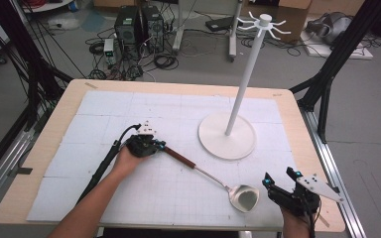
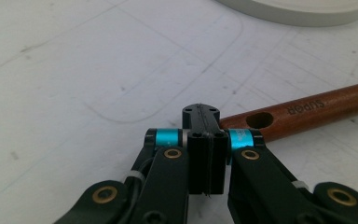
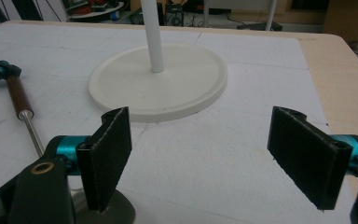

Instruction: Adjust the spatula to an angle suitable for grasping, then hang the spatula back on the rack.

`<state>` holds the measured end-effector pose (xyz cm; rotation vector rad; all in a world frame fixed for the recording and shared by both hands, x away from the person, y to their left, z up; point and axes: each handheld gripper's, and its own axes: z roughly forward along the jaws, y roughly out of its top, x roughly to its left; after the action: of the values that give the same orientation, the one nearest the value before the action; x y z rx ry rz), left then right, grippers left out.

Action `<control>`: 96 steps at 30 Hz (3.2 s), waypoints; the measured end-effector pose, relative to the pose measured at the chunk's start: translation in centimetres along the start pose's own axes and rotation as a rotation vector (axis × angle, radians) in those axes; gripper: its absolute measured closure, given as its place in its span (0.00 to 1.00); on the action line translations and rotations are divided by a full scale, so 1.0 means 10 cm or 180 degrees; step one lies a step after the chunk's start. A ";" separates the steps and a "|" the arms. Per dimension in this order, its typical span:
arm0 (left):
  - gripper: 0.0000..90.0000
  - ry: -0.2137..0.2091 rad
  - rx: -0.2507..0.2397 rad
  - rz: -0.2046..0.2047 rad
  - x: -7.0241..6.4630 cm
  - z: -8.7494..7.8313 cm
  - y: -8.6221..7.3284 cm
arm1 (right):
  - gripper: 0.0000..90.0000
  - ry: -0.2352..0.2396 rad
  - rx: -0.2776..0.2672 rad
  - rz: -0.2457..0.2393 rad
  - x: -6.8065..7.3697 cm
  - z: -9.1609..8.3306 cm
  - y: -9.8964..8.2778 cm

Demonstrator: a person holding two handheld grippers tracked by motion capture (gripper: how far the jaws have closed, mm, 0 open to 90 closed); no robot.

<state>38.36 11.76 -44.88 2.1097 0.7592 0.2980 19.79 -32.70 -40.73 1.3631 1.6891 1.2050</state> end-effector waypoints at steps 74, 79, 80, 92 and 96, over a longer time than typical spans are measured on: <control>0.24 0.0477 -0.1378 -0.0572 -0.24 -1.57 -1.00 | 0.30 0.0738 0.0113 -0.0309 0.22 0.23 0.08; 0.24 0.0458 -0.1354 -0.0568 -0.26 -1.55 -0.98 | 0.28 0.0852 0.0213 -0.0366 0.26 0.29 0.09; 0.24 0.0453 -0.1350 -0.0565 -0.26 -1.54 -0.98 | 0.27 0.0907 0.0231 -0.0369 0.28 0.29 0.09; 0.25 0.0396 -0.1323 -0.0538 -0.30 -1.52 -0.97 | 0.32 0.1258 0.0584 -0.0722 0.51 0.43 0.17; 0.25 0.0403 -0.1340 -0.0553 -0.30 -1.53 -0.98 | 0.35 0.1334 0.0797 -0.0819 0.54 0.47 0.13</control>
<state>24.96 24.27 -43.10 1.6309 0.8639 0.4567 23.11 -26.24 -40.88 1.0304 2.2960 1.2168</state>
